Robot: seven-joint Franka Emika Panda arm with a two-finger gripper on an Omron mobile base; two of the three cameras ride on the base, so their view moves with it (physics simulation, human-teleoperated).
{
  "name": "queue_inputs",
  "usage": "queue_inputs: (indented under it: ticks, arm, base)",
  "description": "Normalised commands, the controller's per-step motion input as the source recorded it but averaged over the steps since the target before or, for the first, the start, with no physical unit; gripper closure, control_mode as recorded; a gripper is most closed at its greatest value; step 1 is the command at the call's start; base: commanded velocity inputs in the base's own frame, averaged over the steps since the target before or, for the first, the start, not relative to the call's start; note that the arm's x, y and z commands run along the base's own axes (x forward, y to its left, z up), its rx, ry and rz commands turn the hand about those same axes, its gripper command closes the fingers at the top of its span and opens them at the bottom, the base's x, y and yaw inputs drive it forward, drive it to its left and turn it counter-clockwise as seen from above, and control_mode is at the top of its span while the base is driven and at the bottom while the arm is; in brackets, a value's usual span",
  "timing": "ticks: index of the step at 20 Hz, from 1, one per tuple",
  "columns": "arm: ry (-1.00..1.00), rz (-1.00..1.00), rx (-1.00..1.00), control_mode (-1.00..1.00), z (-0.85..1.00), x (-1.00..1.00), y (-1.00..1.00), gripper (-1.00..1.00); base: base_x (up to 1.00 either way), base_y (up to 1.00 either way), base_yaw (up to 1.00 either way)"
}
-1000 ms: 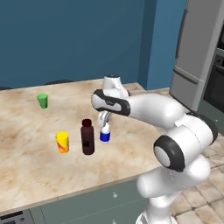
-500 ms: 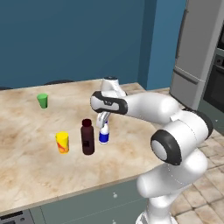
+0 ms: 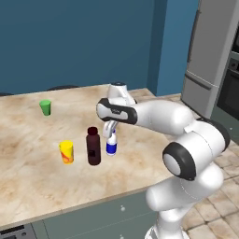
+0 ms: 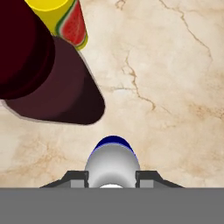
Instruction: Place the drinks on the dining counter in a tight cluster.
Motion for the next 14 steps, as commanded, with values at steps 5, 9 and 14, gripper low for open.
queue_inputs:
  ticks: [5,9,14]
  arm:
    - [-0.01,0.00,0.00,-1.00,-0.06,0.00,-0.04,1.00]
    - [0.00,0.00,0.00,-1.00,-0.25,0.00,0.00,1.00]
    - [0.00,0.00,-0.02,-1.00,-0.35,0.00,0.00,1.00]
  base:
    - [0.00,0.00,0.00]
    - [0.00,0.00,0.00]
    - [0.00,0.00,0.00]
